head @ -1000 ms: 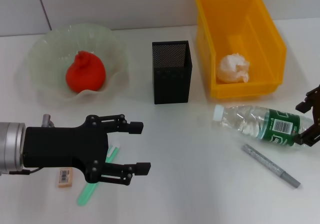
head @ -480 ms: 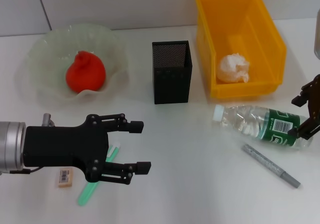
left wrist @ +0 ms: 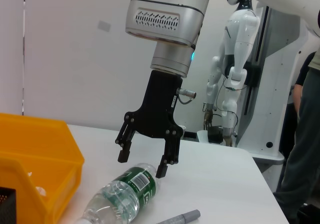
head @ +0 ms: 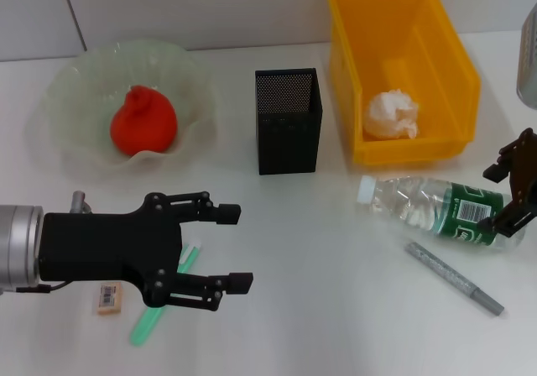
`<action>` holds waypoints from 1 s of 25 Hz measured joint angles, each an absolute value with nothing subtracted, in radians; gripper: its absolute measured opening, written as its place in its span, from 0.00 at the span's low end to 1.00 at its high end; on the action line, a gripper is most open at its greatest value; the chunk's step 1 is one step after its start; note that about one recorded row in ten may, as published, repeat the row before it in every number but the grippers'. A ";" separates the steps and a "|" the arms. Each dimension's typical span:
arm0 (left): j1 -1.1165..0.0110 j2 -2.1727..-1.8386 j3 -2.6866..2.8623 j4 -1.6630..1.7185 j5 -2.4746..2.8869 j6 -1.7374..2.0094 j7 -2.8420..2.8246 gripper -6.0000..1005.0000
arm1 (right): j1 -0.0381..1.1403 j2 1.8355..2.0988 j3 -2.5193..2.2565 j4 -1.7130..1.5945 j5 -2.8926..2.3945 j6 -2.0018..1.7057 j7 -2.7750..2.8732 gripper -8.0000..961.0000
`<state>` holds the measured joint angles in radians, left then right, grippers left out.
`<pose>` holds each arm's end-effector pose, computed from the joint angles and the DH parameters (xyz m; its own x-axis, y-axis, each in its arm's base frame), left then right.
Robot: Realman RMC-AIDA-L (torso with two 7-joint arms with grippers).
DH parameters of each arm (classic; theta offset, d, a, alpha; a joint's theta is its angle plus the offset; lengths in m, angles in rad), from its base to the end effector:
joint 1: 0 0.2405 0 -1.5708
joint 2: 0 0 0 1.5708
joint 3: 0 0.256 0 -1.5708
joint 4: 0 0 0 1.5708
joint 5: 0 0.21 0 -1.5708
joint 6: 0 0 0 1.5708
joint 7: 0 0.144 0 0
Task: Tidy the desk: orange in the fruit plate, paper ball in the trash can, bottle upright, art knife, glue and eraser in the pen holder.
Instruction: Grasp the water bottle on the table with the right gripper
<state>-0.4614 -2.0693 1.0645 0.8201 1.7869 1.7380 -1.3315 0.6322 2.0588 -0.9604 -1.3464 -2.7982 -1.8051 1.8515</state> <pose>-0.2158 0.2950 -0.0107 0.8638 0.1334 0.4859 0.1258 -0.9909 0.0484 0.2333 0.3494 0.0799 0.8268 -0.3789 0.4158 -0.2538 -0.9109 -0.3254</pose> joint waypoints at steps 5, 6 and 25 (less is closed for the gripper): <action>-0.459 -2.069 1.065 0.817 1.787 1.738 -1.327 0.84 | 0.633 2.060 -0.963 -1.326 -2.813 -1.788 1.849 0.86; -0.459 -2.069 1.065 0.817 1.787 1.738 -1.327 0.84 | 0.632 2.060 -0.963 -1.322 -2.815 -1.783 1.847 0.86; -0.463 -2.069 1.066 0.816 1.790 1.741 -1.334 0.84 | 0.656 2.054 -0.963 -1.204 -2.828 -1.703 1.824 0.86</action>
<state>-0.4626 -2.0693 1.0658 0.8160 1.7898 1.7412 -1.3341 0.6560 2.0544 -0.9634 -1.2044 -2.8278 -1.7034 1.8238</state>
